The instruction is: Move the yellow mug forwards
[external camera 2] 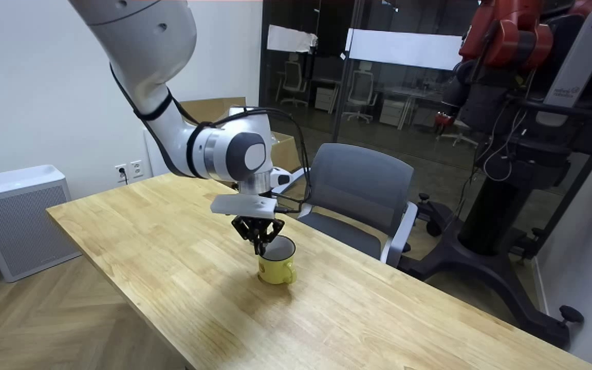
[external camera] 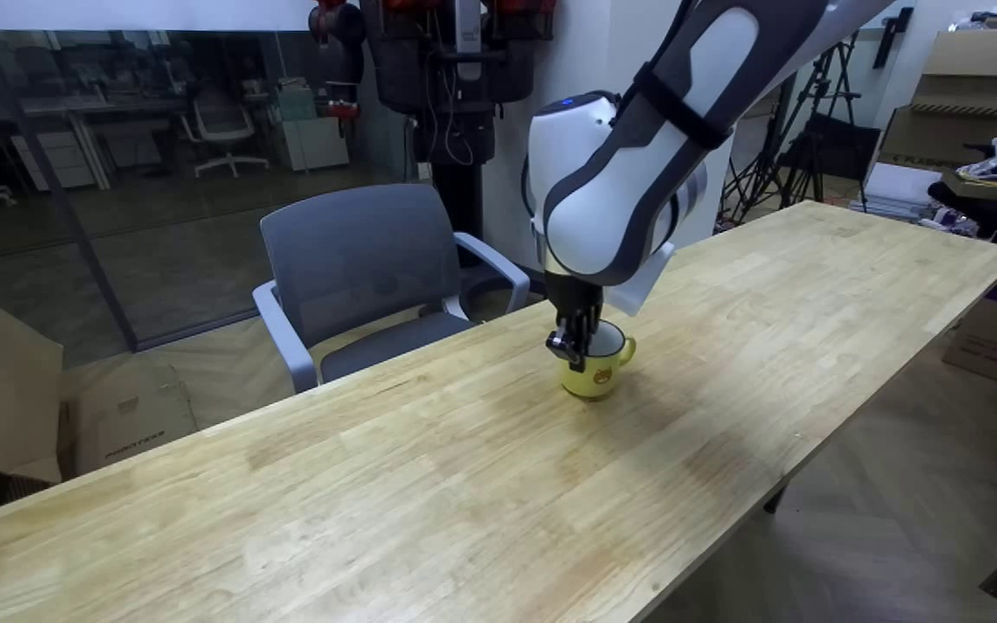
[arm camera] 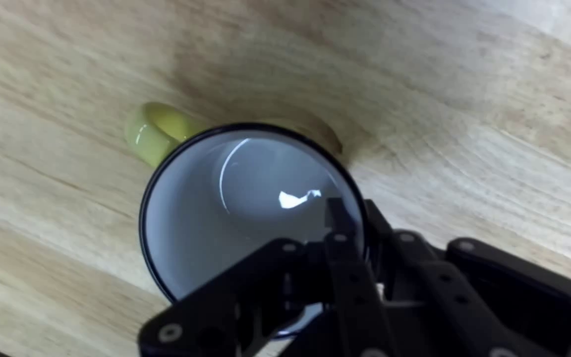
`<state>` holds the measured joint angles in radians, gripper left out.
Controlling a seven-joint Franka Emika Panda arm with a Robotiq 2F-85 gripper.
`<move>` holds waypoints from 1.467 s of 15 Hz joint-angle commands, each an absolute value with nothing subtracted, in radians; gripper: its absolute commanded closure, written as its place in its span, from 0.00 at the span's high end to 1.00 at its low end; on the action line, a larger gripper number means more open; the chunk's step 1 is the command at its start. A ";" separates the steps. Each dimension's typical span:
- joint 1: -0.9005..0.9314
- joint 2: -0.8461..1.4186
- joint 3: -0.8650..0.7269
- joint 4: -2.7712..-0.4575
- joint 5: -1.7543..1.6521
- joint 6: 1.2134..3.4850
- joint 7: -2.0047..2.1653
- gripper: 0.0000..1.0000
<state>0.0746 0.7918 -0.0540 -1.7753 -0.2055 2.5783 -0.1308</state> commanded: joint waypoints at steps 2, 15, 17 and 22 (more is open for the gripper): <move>0.164 0.679 -0.136 -1.950 -0.223 2.500 0.096 0.03; 0.008 0.591 0.039 -2.065 -0.061 2.475 -0.112 0.36; 0.001 0.584 0.046 -2.073 -0.048 2.473 -0.123 0.49; 0.017 0.554 0.028 -2.092 -0.059 2.479 -0.095 0.83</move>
<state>0.0132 0.6136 0.0336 -2.0470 -0.0567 2.4759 -0.1144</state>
